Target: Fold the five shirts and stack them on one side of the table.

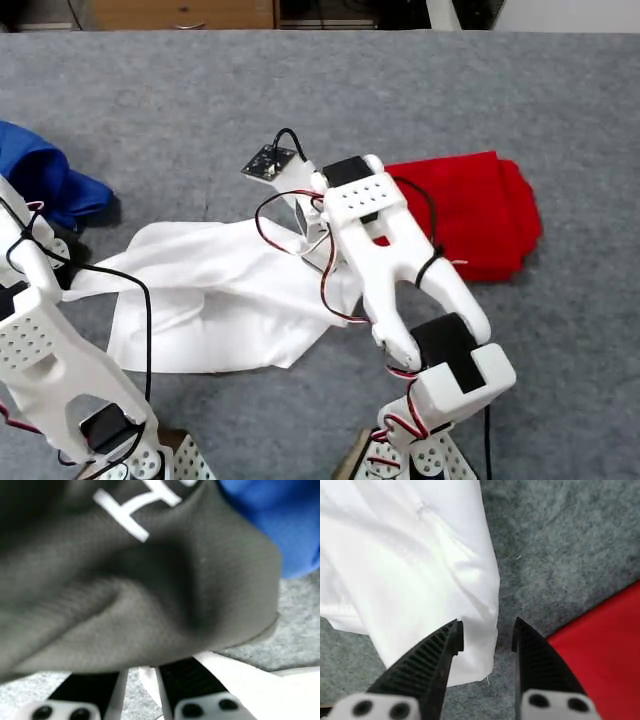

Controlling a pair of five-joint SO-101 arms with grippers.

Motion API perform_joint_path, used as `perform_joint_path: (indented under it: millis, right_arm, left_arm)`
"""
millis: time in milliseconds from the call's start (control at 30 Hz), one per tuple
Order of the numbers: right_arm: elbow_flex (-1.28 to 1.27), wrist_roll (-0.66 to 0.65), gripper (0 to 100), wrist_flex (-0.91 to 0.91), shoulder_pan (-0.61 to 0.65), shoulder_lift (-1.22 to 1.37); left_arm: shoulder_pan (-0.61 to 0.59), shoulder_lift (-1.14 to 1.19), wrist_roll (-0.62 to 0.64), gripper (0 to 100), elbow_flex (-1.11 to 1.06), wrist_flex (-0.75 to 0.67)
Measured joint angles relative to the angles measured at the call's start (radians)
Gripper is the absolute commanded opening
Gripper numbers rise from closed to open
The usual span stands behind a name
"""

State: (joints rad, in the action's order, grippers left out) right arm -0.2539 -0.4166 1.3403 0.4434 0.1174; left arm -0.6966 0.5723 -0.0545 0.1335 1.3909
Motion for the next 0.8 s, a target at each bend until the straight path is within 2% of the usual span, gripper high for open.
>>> perform_joint_path:
  millis: [700, 800]
  right_arm:
    - [-0.018, -0.002, 17.3, -0.046, 0.0, 0.086]
    - [-0.018, -0.002, 12.4, -0.046, 0.0, 0.086]
  left_arm:
    - [0.0, 0.0, 0.0, 2, 0.0, 0.0]
    - [0.0, 0.0, 0.0, 2, 0.0, 0.0]
